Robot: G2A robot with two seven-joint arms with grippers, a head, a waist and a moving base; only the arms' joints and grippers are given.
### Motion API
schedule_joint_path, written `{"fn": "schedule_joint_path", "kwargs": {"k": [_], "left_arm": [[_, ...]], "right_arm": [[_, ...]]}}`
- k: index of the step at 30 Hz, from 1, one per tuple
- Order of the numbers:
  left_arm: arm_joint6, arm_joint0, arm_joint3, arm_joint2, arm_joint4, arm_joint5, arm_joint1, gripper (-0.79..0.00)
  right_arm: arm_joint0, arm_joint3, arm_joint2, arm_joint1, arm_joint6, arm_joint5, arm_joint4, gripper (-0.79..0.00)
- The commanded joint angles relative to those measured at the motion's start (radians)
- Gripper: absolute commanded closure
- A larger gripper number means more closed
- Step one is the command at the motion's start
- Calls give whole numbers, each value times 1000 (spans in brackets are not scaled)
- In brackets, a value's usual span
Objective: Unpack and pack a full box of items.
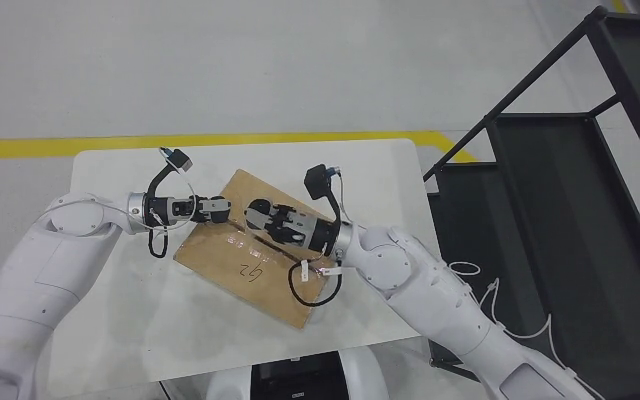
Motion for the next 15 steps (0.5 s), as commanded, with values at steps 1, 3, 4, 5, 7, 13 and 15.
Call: {"fn": "schedule_joint_path", "kwargs": {"k": [1,3,4,5,7,13,15], "left_arm": [[0,0,0,0,0,0,0,-785],[0,0,0,0,0,0,0,-785],[0,0,0,0,0,0,0,-785],[0,0,0,0,0,0,0,-785],[0,0,0,0,0,0,0,-785],[0,0,0,0,0,0,0,-785],[0,0,0,0,0,0,0,-785]], "right_arm": [[-3,7,2,-1,-4,-2,-9,0],[-7,16,5,-1,-9,-1,-25,0],[-10,21,6,-2,-12,-1,-31,0],[-13,27,8,-2,-15,-1,-39,0],[-19,37,11,-2,-21,1,-50,0],[-34,59,17,-4,-39,18,-98,0],[-37,63,17,-5,-42,26,-128,0]]}}
